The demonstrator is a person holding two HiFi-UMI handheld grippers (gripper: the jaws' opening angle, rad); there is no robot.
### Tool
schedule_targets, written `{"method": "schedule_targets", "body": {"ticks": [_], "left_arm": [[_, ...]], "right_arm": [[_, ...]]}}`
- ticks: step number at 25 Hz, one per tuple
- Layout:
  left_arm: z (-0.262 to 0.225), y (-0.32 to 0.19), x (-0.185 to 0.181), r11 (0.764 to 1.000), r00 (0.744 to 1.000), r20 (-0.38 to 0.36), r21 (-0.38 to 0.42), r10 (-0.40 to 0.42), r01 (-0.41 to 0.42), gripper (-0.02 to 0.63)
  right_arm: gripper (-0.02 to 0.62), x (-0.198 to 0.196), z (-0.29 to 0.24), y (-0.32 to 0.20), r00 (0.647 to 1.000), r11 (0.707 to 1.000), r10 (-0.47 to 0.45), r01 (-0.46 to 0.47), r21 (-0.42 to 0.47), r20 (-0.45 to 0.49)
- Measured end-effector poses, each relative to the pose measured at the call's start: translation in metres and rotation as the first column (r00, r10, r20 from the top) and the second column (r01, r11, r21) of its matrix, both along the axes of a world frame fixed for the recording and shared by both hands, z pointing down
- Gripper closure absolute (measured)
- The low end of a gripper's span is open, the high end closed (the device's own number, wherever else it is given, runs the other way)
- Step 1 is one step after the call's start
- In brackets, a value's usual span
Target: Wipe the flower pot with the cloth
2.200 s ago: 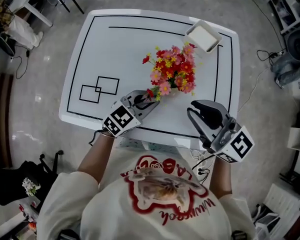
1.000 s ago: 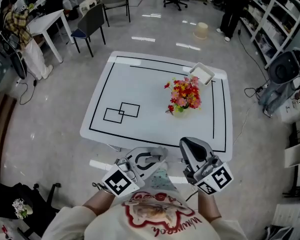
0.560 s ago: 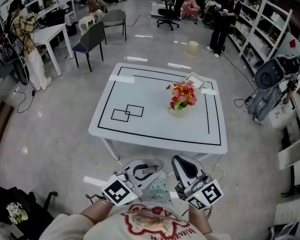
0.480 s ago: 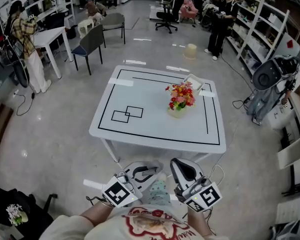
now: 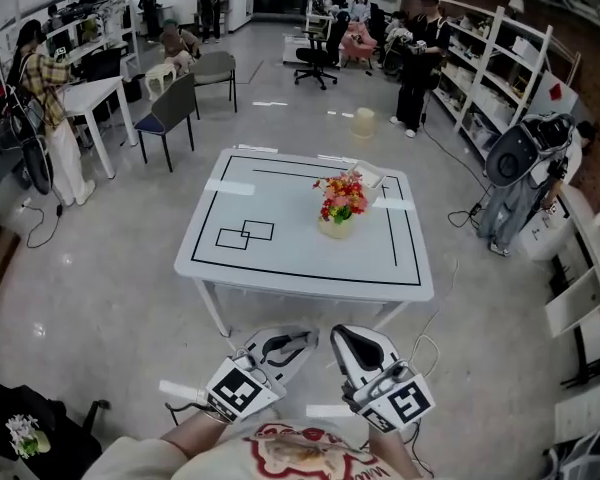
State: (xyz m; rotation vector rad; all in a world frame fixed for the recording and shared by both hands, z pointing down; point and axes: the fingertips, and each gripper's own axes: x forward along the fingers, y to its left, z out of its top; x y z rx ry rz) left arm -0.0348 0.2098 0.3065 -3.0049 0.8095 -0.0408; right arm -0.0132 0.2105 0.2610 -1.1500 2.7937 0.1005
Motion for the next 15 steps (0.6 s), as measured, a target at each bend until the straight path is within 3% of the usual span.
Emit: {"method": "schedule_targets", "body": {"ticks": [6,15], "left_arm": [[-0.009,0.033,0.016,0.998,0.998,-0.022,-0.018,-0.057,0.057,0.573],[-0.003,0.145,0.071,0.999,0.998,-0.039,-0.015,-0.051,0.050,0.573]], "right_arm": [[0.595,0.021,-0.008,0.035,1.000,1.000,0.000,0.000,0.018,-0.025],[0.595,0.065,0.015,0.146,0.999,1.000,-0.002,0.000,-0.024,-0.054]]}}
